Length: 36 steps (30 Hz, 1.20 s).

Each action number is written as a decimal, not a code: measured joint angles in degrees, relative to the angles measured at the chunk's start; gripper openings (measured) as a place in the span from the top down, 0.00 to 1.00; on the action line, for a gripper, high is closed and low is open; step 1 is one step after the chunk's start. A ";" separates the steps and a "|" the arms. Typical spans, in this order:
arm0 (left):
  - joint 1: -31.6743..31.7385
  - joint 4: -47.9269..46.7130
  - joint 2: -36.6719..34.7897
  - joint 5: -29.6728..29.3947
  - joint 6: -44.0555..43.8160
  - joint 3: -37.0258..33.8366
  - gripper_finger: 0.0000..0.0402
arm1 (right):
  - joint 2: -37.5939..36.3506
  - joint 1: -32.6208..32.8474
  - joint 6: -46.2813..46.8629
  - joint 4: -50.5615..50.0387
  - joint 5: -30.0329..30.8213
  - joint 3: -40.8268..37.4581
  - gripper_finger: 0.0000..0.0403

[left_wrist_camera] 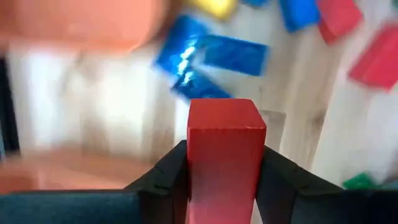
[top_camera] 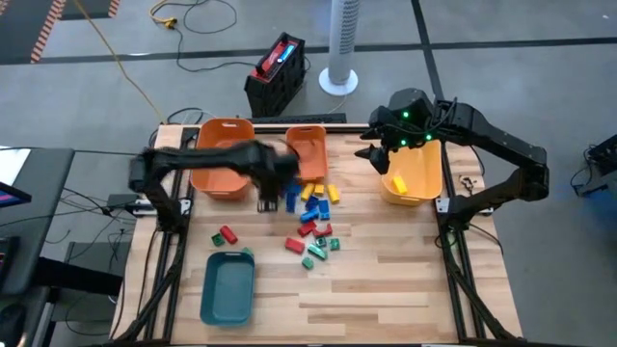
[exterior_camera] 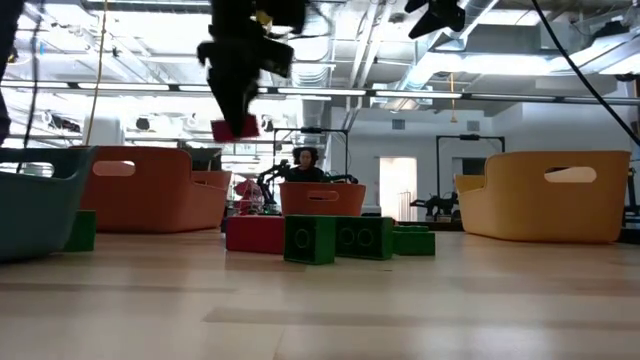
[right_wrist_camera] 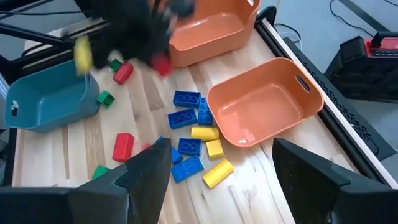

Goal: Sort blocks
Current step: Put the red block into the left orange bin

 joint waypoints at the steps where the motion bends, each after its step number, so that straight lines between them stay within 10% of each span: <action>1: 2.49 0.14 -2.63 0.79 -2.62 -1.37 0.69 | -0.02 0.00 -0.02 0.04 -0.02 0.00 0.28; 10: 25.73 5.18 -16.50 10.47 -12.75 -22.40 0.69 | 0.00 -0.03 -0.40 2.03 0.00 0.00 0.28; 23: 33.70 14.45 -11.06 8.44 -19.41 -32.25 0.69 | 0.00 -0.37 3.86 2.22 0.00 0.00 0.28; 30: 33.63 16.94 -10.82 11.35 -20.20 -31.12 0.28 | 0.00 -0.38 4.06 2.29 0.24 0.00 0.28; 36: 33.55 16.56 -15.79 8.60 -17.10 -25.30 0.25 | 0.00 -2.71 3.62 2.26 0.52 0.00 0.28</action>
